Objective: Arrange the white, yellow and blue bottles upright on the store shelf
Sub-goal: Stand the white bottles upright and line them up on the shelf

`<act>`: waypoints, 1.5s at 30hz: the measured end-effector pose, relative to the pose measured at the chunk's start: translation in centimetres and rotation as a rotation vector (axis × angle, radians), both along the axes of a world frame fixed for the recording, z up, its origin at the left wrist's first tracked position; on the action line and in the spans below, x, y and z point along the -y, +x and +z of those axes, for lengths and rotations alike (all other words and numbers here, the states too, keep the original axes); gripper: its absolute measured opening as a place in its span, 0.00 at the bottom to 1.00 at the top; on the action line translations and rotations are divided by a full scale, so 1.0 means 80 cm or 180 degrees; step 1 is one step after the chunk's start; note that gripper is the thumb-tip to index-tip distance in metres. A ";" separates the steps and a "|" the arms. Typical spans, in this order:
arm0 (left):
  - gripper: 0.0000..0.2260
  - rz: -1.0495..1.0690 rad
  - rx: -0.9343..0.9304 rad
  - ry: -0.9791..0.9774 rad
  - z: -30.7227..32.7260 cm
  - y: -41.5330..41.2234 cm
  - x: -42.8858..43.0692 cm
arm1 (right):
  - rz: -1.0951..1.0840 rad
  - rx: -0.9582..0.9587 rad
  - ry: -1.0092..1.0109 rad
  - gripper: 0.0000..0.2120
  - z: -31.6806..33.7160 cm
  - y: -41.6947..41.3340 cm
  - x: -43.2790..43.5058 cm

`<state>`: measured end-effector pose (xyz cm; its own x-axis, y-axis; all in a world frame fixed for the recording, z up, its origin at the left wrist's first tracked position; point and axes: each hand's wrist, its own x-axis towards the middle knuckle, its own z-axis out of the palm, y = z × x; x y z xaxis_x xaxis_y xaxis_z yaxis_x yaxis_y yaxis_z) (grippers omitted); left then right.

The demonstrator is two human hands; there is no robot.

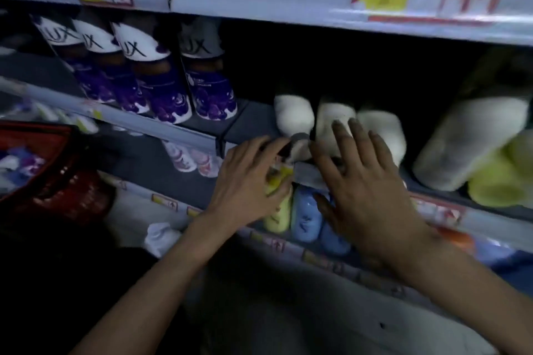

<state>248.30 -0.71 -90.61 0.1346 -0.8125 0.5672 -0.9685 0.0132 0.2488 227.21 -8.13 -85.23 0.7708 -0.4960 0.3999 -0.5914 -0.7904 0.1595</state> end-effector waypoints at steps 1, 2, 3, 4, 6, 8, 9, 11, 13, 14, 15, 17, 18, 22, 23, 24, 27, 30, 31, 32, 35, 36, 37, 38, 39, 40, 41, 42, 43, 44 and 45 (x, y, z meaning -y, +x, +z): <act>0.27 0.0053 -0.0039 0.0013 -0.003 0.003 -0.005 | -0.0051 -0.0075 -0.0005 0.39 -0.001 0.000 -0.005; 0.27 0.0114 -0.0133 0.0062 -0.007 0.001 -0.017 | -0.0126 -0.0168 0.0087 0.40 -0.001 -0.004 -0.018; 0.26 0.0138 -0.0320 0.0119 -0.010 -0.005 -0.030 | -0.0228 -0.0264 0.0221 0.41 0.001 -0.010 -0.031; 0.26 0.0137 -0.0455 0.0162 -0.011 -0.012 -0.041 | -0.0335 -0.0404 0.0271 0.42 0.004 -0.016 -0.040; 0.27 0.0161 -0.0472 0.0359 -0.008 -0.022 -0.052 | -0.0436 -0.0760 0.0247 0.42 0.009 -0.026 -0.054; 0.27 0.0210 -0.0411 0.0390 0.007 -0.029 -0.047 | -0.0470 -0.0902 0.0162 0.41 0.027 -0.035 -0.058; 0.27 0.0247 -0.0399 0.0345 0.016 -0.032 -0.045 | -0.0503 -0.0945 0.0143 0.40 0.036 -0.039 -0.059; 0.26 0.0248 -0.0362 0.0229 0.035 -0.043 -0.054 | -0.0589 -0.1114 0.0096 0.38 0.053 -0.048 -0.069; 0.26 0.0175 -0.0246 0.0142 0.047 -0.053 -0.069 | -0.0604 -0.1259 0.0092 0.37 0.063 -0.051 -0.079; 0.26 0.0110 -0.0163 0.0122 0.053 -0.053 -0.076 | -0.0593 -0.1281 0.0101 0.37 0.068 -0.050 -0.083; 0.26 0.0054 -0.0107 0.0148 0.058 -0.052 -0.082 | -0.0596 -0.1287 0.0121 0.37 0.074 -0.049 -0.087; 0.27 0.0058 -0.0074 0.0214 0.066 -0.051 -0.089 | -0.0592 -0.1284 0.0163 0.35 0.084 -0.047 -0.096; 0.27 0.0097 -0.0067 0.0240 0.069 -0.052 -0.092 | -0.0578 -0.1274 0.0176 0.34 0.087 -0.047 -0.100; 0.28 0.0152 -0.0027 0.0343 0.069 -0.054 -0.098 | -0.0526 -0.1197 0.0262 0.33 0.089 -0.052 -0.110; 0.28 0.0139 0.0029 0.0363 0.067 -0.054 -0.098 | -0.0529 -0.1183 0.0262 0.34 0.087 -0.053 -0.110; 0.29 0.0137 0.0085 0.0391 0.066 -0.053 -0.097 | -0.0531 -0.1167 0.0272 0.35 0.086 -0.054 -0.108; 0.30 0.0214 0.0157 0.0469 0.061 -0.052 -0.094 | -0.0533 -0.1093 0.0370 0.38 0.078 -0.053 -0.097; 0.31 0.0253 0.0286 0.0649 0.060 -0.053 -0.088 | -0.0555 -0.0961 0.0486 0.41 0.063 -0.051 -0.083; 0.31 0.0260 0.0334 0.0722 0.061 -0.052 -0.084 | -0.0547 -0.0905 0.0529 0.41 0.056 -0.050 -0.077; 0.31 0.0270 0.0381 0.0797 0.064 -0.051 -0.081 | -0.0536 -0.0865 0.0573 0.42 0.050 -0.049 -0.072; 0.32 0.0319 0.0571 0.1021 0.076 -0.045 -0.068 | -0.0488 -0.0783 0.0597 0.40 0.040 -0.042 -0.058; 0.32 0.0336 0.0636 0.1055 0.079 -0.042 -0.063 | -0.0469 -0.0759 0.0575 0.39 0.040 -0.037 -0.055; 0.31 0.0351 0.0696 0.1054 0.082 -0.038 -0.058 | -0.0440 -0.0715 0.0539 0.38 0.041 -0.032 -0.051; 0.31 0.0364 0.0758 0.1033 0.083 -0.034 -0.052 | -0.0414 -0.0656 0.0509 0.37 0.043 -0.026 -0.047; 0.30 0.0374 0.0810 0.0997 0.084 -0.030 -0.046 | -0.0392 -0.0604 0.0495 0.37 0.044 -0.019 -0.042; 0.30 0.0378 0.0847 0.0948 0.084 -0.027 -0.039 | -0.0378 -0.0567 0.0490 0.36 0.044 -0.012 -0.038; 0.30 0.0379 0.0887 0.0879 0.083 -0.024 -0.032 | -0.0371 -0.0538 0.0485 0.36 0.043 -0.006 -0.032; 0.30 0.0378 0.0929 0.0811 0.080 -0.021 -0.026 | -0.0370 -0.0513 0.0478 0.36 0.040 0.000 -0.027; 0.30 0.0376 0.0956 0.0759 0.077 -0.018 -0.020 | -0.0372 -0.0501 0.0478 0.36 0.037 0.004 -0.023; 0.30 0.0365 0.0954 0.0718 0.072 -0.016 -0.015 | -0.0369 -0.0494 0.0480 0.36 0.033 0.007 -0.020; 0.30 0.0342 0.0930 0.0682 0.066 -0.013 -0.011 | -0.0366 -0.0501 0.0482 0.36 0.028 0.009 -0.017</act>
<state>247.26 0.16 -85.35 0.0832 -0.9069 0.4130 -0.9920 -0.1147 -0.0519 227.94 -6.75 -82.99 0.7527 -0.6292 0.1938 -0.6561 -0.7412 0.1417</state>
